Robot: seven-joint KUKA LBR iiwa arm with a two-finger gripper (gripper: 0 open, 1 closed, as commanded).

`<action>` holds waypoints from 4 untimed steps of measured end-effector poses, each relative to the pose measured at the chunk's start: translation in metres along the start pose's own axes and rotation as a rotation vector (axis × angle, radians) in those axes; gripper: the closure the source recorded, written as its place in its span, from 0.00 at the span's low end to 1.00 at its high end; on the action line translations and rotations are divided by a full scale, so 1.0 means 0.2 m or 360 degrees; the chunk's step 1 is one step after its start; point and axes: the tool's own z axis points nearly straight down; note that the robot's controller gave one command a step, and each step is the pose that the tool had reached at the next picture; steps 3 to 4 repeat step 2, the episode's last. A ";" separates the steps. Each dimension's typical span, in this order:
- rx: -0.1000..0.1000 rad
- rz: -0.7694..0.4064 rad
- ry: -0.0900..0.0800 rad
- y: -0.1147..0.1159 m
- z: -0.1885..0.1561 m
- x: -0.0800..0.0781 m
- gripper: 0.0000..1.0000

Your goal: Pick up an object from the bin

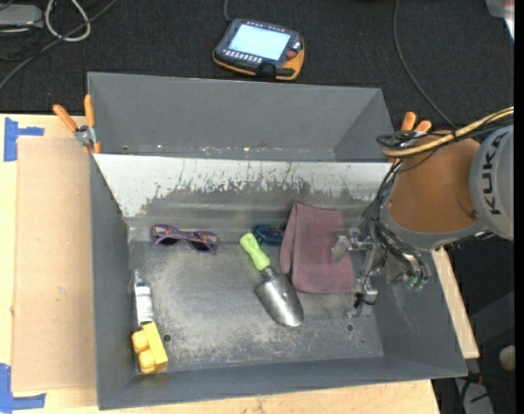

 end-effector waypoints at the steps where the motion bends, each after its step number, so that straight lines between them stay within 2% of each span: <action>1: -0.0001 0.0116 -0.0003 0.06 0.10 -0.12 0.00; 2: 0.0000 0.0386 0.0001 -0.11 0.24 0.06 0.00; 4: 0.0000 0.0386 0.0001 -0.11 0.24 0.06 0.00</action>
Offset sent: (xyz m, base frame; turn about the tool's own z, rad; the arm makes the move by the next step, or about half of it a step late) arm -0.0106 -0.0210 -0.0469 0.2386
